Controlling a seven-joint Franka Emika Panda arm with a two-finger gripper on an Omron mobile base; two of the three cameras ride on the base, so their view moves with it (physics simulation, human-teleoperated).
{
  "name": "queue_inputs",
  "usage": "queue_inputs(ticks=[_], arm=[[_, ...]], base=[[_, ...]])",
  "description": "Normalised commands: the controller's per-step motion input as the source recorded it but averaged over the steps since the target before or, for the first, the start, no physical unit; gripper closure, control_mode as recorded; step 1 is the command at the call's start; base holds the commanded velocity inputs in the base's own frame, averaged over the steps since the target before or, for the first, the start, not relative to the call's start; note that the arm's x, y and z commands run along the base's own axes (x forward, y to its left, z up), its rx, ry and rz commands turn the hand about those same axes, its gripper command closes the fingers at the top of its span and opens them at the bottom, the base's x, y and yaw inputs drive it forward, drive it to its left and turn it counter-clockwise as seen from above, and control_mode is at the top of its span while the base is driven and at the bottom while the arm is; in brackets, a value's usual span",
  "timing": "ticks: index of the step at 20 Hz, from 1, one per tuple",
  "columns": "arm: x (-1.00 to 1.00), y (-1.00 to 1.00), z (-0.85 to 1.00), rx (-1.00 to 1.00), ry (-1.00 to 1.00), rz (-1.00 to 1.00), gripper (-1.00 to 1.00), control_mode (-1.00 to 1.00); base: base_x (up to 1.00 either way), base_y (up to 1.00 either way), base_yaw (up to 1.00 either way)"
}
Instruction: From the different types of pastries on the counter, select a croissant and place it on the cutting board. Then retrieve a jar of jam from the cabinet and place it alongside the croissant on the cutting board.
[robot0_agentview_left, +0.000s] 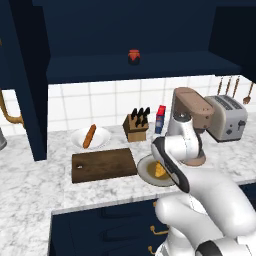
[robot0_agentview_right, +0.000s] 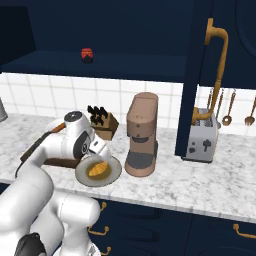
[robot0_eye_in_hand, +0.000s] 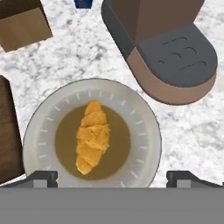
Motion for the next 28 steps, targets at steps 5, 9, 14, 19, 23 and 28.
queue_inputs(ticks=[5, 9, 14, 19, 23, 28], arm=[[0.11, 0.0, -0.54, 0.0, 0.0, -0.04, -1.0, -1.0], [0.44, 0.0, -0.25, 0.01, 0.01, -0.02, -1.0, -1.0], [0.27, 0.0, -0.36, 0.01, 0.05, 0.0, -1.0, -1.0], [0.07, 0.0, -0.38, 0.0, 0.04, 0.0, -1.0, -1.0], [0.13, 0.0, -0.25, 0.0, 0.03, 0.0, -1.0, -1.0], [0.24, 0.08, -0.34, 0.0, 0.05, 0.0, -1.0, -1.0]], base=[[0.0, 0.0, 0.0], [0.0, 0.0, 0.0], [0.0, 0.0, 0.0], [0.0, 0.0, 0.0], [0.0, 0.0, 0.0], [0.0, 0.0, 0.0]])
